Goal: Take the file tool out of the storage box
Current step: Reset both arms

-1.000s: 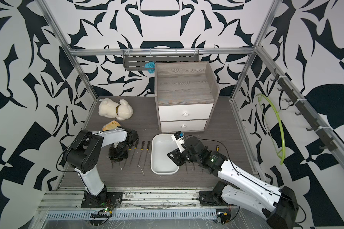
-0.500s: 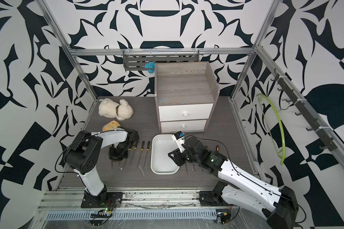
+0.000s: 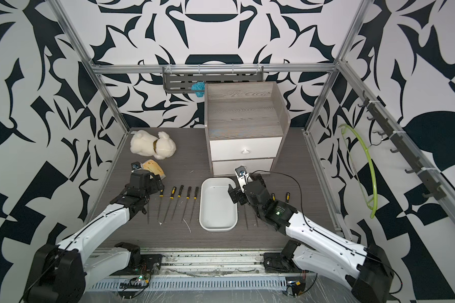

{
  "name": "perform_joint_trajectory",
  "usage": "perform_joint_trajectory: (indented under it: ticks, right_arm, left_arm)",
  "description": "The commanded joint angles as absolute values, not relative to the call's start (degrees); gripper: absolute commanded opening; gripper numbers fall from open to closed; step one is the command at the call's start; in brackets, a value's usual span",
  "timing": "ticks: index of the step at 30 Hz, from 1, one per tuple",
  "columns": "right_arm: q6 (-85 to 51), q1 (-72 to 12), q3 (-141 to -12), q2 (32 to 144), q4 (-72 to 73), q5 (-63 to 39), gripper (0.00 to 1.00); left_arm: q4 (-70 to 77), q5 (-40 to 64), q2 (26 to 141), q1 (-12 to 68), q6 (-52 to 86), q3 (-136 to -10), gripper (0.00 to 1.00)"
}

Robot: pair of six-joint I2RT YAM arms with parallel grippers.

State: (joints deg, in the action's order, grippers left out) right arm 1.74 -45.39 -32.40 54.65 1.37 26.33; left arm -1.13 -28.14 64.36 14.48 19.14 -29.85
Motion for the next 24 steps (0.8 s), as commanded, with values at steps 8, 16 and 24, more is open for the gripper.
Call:
perform_joint_trajectory:
  ticks: [8,16,24]
  right_arm:
    - [1.8,-10.7,-22.6,70.5,30.9,23.2,0.99]
    - [2.9,-9.0,-20.2,87.0,52.0,18.0,0.99]
    - [0.0,-3.5,-21.0,88.9,50.0,7.5,0.99]
  left_arm:
    - [38.5,-18.6,81.0,3.4,6.0,-24.3,0.99]
    - [49.1,-8.5,88.4,1.5,4.0,-22.4,0.99]
    - [50.2,-8.9,88.7,1.8,3.9,-21.9,0.99]
